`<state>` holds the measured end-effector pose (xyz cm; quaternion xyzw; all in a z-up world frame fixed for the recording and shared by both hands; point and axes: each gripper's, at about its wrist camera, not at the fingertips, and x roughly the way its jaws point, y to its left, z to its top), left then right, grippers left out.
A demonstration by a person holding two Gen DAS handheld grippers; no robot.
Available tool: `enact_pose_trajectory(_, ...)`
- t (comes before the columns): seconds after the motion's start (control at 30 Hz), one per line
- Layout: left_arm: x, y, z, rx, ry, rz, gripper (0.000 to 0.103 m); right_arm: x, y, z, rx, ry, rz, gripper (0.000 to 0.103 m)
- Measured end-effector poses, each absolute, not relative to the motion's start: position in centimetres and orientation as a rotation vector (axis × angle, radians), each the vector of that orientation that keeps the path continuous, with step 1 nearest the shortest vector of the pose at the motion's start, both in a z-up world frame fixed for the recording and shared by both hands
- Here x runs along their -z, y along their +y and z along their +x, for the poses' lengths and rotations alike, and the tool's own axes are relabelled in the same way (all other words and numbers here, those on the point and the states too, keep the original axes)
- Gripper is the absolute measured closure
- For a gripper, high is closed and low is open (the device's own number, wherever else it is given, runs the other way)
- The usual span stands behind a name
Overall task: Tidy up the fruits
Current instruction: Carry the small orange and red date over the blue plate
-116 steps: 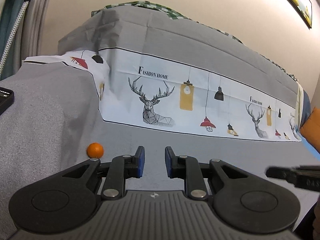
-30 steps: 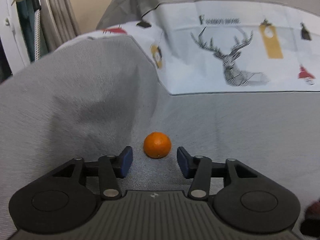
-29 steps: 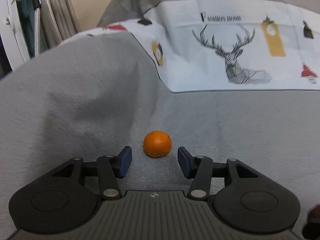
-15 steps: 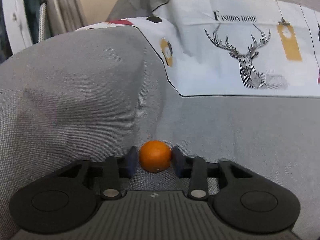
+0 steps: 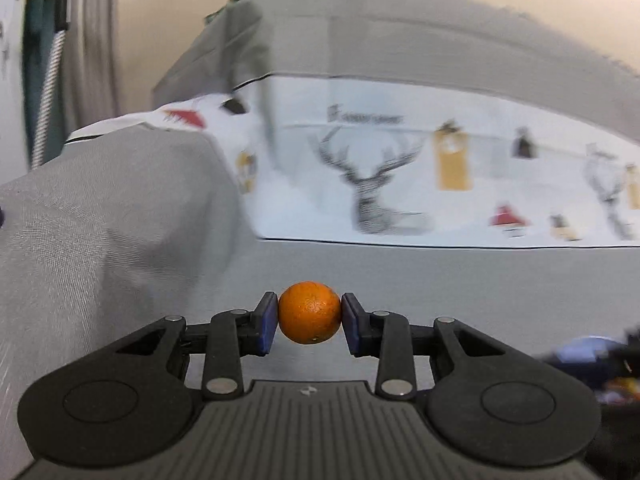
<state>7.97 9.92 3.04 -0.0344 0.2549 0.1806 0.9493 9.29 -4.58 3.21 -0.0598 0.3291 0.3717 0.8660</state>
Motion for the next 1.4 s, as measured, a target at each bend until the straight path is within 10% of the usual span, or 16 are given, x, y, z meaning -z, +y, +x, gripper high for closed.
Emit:
enact_pose_trajectory(0.57, -4.3, 1.0, 1.1, -0.108, 0.515, -0.066, 0.065, -2.9, -24.2, 2.9, -0.530, 0.525, 0.006, 0.078)
enact_pose_trajectory(1.4, -2.0, 0.4, 3.4, -0.092, 0.600, -0.060, 0.065, -0.5, -25.6, 5.7, -0.423, 0.620, 0.084, 0.078)
